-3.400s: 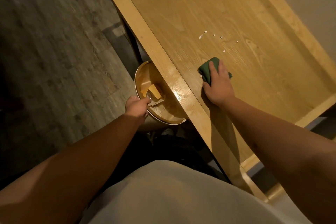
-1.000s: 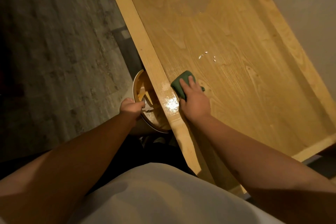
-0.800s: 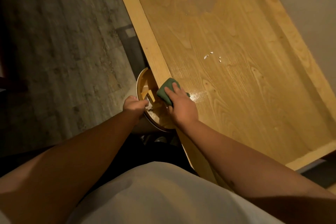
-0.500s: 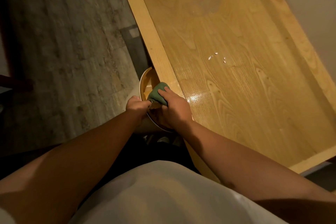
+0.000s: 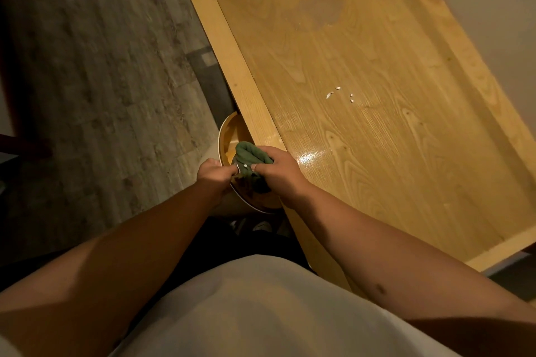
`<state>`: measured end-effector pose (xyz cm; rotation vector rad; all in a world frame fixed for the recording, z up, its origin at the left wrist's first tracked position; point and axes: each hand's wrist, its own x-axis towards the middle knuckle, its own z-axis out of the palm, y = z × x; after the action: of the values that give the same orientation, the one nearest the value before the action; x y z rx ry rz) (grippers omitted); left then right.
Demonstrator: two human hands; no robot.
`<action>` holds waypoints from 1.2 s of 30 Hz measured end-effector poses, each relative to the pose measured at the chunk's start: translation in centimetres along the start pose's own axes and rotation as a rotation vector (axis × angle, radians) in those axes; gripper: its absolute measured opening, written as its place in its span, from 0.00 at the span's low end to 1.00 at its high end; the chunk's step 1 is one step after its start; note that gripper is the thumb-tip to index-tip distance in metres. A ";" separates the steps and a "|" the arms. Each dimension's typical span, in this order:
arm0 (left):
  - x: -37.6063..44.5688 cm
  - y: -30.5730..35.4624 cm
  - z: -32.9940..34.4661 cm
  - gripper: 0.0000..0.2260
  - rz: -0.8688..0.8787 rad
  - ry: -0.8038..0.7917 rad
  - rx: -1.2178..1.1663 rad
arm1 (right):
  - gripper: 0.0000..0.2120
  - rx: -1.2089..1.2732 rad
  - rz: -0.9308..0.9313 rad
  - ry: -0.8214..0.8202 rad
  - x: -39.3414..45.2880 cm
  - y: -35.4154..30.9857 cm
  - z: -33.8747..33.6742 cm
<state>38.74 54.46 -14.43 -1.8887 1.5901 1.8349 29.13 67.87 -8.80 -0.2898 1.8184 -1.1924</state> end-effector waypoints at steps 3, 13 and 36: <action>0.1 0.1 0.1 0.12 -0.004 0.026 0.039 | 0.18 -0.034 -0.020 0.050 0.0 0.1 -0.4; 0.7 0.7 0.1 0.10 -0.023 0.032 0.072 | 0.20 -0.057 -0.170 0.295 2.1 -3.9 -6.3; 1.7 2.3 0.6 0.16 -0.035 0.057 0.098 | 0.27 -0.686 -0.177 0.549 8.9 -1.1 -14.6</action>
<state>36.31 52.75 -14.61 -1.9297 1.6205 1.6723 12.40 70.71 -11.18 -0.5564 2.7121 -0.7574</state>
